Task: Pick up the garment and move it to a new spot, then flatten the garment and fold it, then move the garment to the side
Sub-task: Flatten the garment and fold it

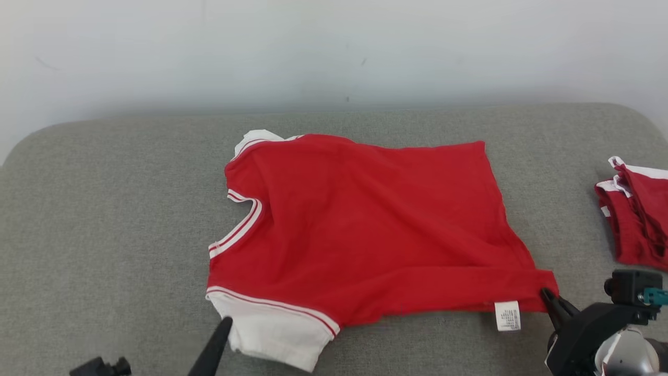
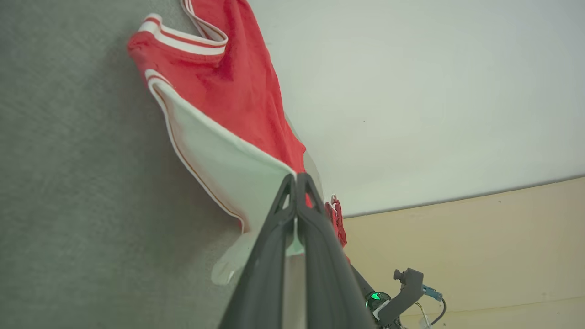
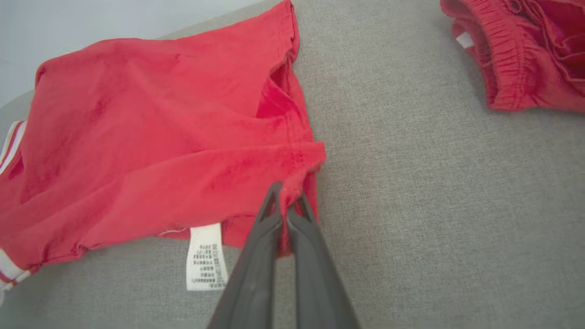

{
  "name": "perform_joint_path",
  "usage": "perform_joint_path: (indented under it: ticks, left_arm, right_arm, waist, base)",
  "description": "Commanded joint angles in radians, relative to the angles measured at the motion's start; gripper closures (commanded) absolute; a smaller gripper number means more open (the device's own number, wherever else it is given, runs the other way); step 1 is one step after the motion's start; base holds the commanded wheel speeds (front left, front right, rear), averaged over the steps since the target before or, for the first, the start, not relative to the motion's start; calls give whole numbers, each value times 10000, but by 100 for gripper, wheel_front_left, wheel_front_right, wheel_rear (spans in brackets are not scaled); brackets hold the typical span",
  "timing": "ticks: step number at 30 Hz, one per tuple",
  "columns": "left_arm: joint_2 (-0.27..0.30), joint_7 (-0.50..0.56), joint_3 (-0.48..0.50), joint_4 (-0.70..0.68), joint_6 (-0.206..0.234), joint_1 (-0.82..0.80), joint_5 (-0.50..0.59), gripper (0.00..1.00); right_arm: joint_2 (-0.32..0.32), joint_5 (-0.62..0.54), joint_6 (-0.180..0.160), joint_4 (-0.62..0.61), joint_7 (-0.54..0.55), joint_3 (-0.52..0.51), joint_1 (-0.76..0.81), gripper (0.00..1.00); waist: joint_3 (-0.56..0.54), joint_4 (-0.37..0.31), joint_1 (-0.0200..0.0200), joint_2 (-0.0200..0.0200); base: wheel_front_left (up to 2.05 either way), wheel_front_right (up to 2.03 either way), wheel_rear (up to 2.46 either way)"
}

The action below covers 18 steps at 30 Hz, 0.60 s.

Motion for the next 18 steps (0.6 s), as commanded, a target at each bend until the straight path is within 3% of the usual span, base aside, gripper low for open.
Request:
perform_joint_path:
  ticks: [1,8,18]
  left_arm:
    - [66,178,-41,-70,14,242,-252,100]
    - [636,1646,-213,-704,369,1732,-1917,100]
    - [1343,2289,506,-2140,825,3733,-3496,100]
  right_arm:
    - [62,-95,-27,-143,104,-123,194,100]
    - [247,-555,-27,-386,407,-693,753,100]
    - [359,-704,-27,-224,907,-929,1406,100]
  waist:
    - [-49,32,2,1]
    - [-142,-41,2,1]
    - [-155,11,2,1]
  base:
    - [0,0,0]
    - [0,0,0]
    - [0,0,0]
